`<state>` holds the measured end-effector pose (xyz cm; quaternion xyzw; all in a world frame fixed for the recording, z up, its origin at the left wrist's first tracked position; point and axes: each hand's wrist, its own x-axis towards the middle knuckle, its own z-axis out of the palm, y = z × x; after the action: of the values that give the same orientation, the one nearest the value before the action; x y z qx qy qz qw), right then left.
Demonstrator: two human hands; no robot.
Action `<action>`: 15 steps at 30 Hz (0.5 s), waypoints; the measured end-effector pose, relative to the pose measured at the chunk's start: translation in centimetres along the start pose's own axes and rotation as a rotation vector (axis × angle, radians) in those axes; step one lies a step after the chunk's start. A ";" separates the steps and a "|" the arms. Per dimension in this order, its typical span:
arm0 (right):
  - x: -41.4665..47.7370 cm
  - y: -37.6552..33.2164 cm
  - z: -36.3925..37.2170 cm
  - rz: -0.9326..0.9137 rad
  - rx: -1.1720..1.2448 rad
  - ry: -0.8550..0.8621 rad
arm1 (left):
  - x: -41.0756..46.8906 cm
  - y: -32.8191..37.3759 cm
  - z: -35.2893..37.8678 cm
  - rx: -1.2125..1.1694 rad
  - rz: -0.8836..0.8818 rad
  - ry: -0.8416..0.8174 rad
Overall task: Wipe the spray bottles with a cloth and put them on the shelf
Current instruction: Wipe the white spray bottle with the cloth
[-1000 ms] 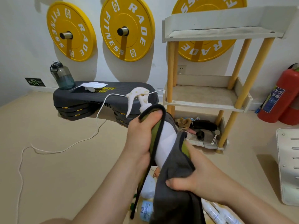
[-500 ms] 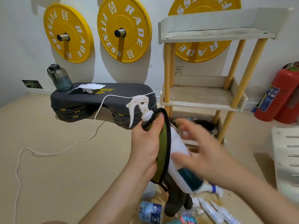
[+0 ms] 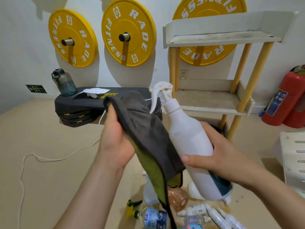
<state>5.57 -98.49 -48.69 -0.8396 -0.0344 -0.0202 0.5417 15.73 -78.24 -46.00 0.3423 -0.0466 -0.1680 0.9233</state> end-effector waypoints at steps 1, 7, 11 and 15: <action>0.0 0.2 -0.5 0.010 -0.084 0.008 | -0.1 0.6 -0.2 0.021 0.027 -0.013; -0.5 -0.2 -1.0 -0.030 -0.455 -0.100 | -1.3 0.7 1.3 0.962 0.377 0.000; -1.0 -1.0 0.5 -0.089 -0.558 -0.054 | -0.5 -1.6 -0.3 1.661 0.825 0.020; -1.3 -0.9 1.4 -0.087 -0.597 -0.060 | 0.0 -1.1 -0.6 1.649 0.894 0.140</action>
<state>4.15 -96.89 -48.50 -0.9598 -0.0787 -0.0279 0.2681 15.57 -78.65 -47.12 0.8479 -0.2223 0.3091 0.3690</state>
